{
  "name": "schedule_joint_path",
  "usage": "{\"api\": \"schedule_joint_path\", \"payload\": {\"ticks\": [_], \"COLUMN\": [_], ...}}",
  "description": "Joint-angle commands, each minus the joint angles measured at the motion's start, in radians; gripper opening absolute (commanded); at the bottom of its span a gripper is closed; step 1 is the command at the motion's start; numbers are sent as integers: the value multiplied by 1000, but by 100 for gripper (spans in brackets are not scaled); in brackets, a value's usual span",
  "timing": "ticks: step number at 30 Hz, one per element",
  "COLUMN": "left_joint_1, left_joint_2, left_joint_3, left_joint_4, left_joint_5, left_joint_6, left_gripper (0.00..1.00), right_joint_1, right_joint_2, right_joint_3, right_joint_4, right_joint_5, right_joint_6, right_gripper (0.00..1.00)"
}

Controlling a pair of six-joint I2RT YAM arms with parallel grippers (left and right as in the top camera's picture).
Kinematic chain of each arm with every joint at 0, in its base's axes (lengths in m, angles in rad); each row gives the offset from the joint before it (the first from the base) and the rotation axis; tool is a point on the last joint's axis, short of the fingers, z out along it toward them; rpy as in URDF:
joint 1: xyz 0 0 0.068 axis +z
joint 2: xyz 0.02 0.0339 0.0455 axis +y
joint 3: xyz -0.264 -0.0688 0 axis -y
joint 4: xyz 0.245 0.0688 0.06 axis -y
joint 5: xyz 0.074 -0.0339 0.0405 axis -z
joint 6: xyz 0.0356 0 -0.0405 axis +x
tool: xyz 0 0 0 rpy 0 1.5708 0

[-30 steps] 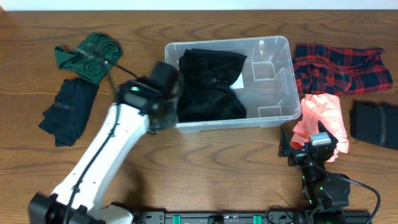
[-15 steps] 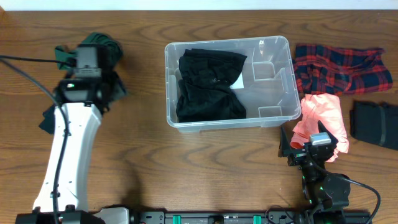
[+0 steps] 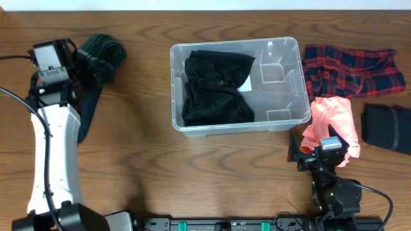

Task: Pack container
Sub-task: 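Move the left gripper to the dark green clothes and grasp them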

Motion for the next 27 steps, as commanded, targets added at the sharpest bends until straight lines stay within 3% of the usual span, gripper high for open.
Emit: {"api": "schedule_joint_path", "payload": {"ticks": [1, 12, 27], "left_joint_1": [28, 44, 111], "left_joint_2": [49, 262, 531], "left_joint_3": [26, 26, 26], "left_joint_4": [43, 147, 135], "left_joint_5": [-12, -12, 8], "left_joint_6": [90, 370, 430], "left_gripper": [98, 98, 98], "right_joint_1": [-9, -9, -9], "right_joint_2": [-5, -5, -5], "right_joint_3": [-2, -2, -2], "right_joint_4": [-4, -4, -4], "right_joint_5": [6, 6, 6], "right_joint_6": [-6, -6, -6], "right_gripper": [99, 99, 99]}}
